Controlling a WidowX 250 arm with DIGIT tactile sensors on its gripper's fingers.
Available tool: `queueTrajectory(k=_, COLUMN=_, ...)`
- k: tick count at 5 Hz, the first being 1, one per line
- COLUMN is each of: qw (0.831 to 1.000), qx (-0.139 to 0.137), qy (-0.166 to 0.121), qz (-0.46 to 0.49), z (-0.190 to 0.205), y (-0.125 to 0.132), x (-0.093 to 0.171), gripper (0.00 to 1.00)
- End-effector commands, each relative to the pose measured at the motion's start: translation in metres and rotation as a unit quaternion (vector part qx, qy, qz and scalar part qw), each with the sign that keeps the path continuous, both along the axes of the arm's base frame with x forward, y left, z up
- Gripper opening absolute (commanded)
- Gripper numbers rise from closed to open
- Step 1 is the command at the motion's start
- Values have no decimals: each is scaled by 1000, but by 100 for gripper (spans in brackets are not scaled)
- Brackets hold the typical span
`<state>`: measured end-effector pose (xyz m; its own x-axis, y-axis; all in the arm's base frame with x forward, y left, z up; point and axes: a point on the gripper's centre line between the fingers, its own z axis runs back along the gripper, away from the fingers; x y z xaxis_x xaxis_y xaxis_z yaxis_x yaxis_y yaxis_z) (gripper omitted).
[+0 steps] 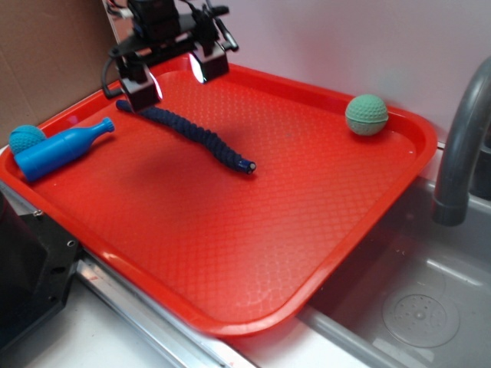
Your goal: Grab the blue rope.
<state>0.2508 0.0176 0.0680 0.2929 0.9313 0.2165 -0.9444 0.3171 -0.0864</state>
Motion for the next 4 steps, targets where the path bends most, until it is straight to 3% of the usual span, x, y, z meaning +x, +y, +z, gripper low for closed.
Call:
queueTrajectory(k=1, qw=999, qx=-24, qy=2, qz=-49, z=-27, y=5, x=4, gripper=100)
queueTrajectory(k=3, qw=999, qx=-11, qy=32, qz=-32, z=-50, y=1, x=2, gripper=100)
queueTrajectory(k=4, qw=999, qx=-12, qy=24, qz=-23, z=-49, y=3, x=-1, gripper=0)
